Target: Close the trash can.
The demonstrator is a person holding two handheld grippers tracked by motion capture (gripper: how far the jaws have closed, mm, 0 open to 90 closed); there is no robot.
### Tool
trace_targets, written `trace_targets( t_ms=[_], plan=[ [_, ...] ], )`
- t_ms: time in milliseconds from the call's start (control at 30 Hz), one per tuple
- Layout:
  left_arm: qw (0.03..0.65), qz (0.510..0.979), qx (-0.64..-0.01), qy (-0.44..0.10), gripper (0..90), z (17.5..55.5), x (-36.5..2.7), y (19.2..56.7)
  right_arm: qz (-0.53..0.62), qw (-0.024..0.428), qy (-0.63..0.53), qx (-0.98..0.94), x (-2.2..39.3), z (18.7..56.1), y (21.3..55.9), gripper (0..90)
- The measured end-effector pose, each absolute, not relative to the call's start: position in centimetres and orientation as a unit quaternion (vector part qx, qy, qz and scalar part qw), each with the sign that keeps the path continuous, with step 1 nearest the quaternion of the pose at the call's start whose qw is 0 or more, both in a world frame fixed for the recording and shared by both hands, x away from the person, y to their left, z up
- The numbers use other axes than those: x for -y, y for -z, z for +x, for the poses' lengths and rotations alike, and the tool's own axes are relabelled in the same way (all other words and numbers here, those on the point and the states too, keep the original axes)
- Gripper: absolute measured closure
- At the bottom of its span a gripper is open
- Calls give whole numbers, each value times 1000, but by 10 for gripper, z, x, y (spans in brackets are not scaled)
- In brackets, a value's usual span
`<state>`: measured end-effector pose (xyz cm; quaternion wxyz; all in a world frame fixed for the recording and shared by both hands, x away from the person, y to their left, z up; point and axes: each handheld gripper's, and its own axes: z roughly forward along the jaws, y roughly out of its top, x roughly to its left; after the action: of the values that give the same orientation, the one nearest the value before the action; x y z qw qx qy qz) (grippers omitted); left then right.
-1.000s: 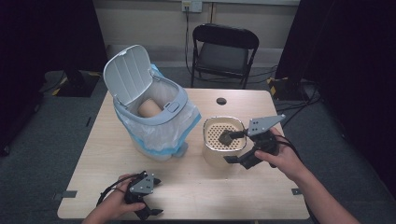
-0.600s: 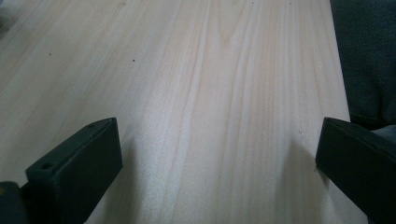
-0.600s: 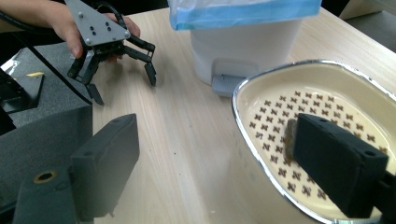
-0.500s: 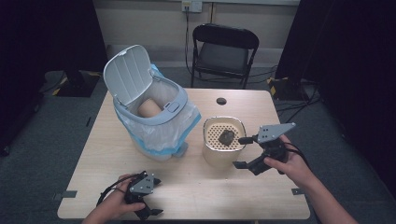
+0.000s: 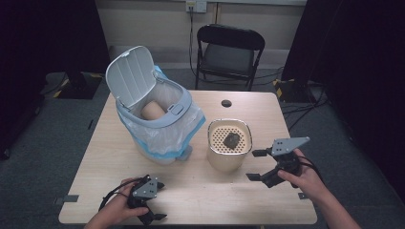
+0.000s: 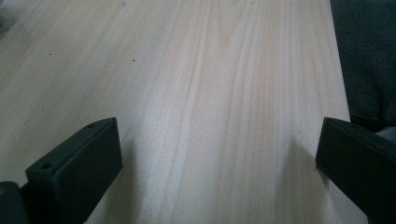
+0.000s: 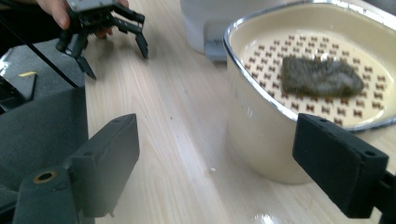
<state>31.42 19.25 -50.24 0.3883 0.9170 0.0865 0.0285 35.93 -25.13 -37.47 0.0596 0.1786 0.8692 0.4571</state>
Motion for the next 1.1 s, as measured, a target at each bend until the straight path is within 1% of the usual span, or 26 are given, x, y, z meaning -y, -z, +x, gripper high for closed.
trace_targets(
  t_ms=[500, 1033, 1100],
  plan=[
    [388, 917, -87, -29, 0, 314, -192, 502, 194, 65, -443, -873, 264, 352, 404, 145],
    [388, 917, -87, -28, 0, 314, -193, 502, 220, 59, -431, -873, 274, 348, 440, 145],
    [389, 917, -87, -28, 0, 314, -192, 502, 228, 58, -424, -874, 275, 350, 449, 146]
  ],
)
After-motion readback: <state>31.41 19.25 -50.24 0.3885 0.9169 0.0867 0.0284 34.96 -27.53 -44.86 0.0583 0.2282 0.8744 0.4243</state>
